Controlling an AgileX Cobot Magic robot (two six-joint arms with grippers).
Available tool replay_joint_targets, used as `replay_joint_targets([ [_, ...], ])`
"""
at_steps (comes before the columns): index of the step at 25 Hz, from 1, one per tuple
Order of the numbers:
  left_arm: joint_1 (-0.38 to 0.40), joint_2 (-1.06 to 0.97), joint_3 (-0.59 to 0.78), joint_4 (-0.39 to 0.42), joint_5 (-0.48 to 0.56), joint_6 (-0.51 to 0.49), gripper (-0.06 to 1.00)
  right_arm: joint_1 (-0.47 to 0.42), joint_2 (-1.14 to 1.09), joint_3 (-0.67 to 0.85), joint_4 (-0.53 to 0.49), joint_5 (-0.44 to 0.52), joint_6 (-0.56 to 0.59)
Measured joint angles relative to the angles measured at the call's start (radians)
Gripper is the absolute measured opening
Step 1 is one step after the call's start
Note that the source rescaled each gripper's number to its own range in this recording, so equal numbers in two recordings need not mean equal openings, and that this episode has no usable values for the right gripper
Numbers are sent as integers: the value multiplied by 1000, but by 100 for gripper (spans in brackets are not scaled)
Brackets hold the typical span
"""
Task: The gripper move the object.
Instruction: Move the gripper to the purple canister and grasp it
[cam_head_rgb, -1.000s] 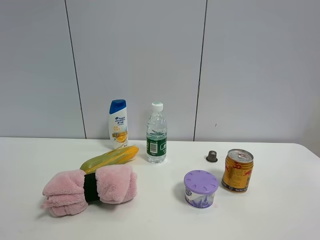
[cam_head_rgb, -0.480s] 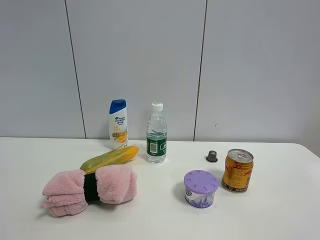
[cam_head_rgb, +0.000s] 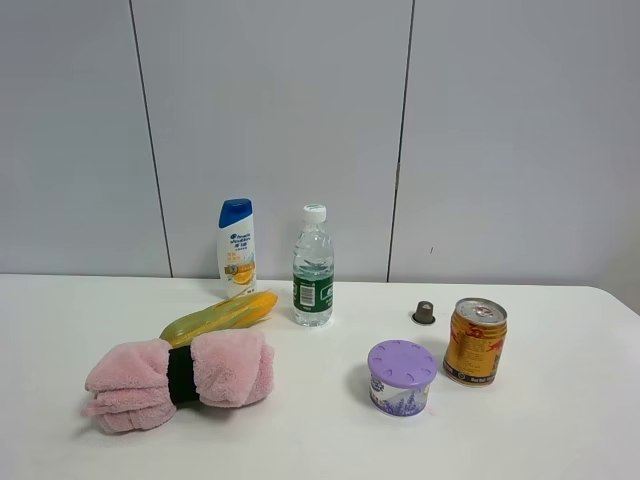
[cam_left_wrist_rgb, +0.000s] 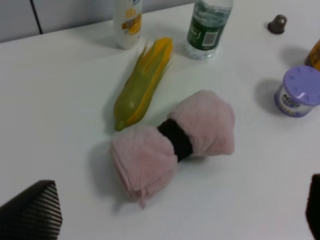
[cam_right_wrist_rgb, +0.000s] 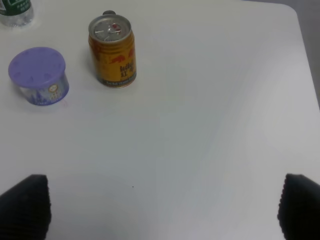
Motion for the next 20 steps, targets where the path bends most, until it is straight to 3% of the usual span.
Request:
replay_joint_targets([
  [3, -3, 102, -58, -67, 0, 58, 100, 0, 0, 0, 0, 0, 0],
  [8, -75, 234, -157, -78, -12, 90, 100, 0, 0, 0, 0, 0, 0],
  [20, -425, 499, -271, -22, -161, 64, 100, 0, 0, 0, 0, 0, 0],
])
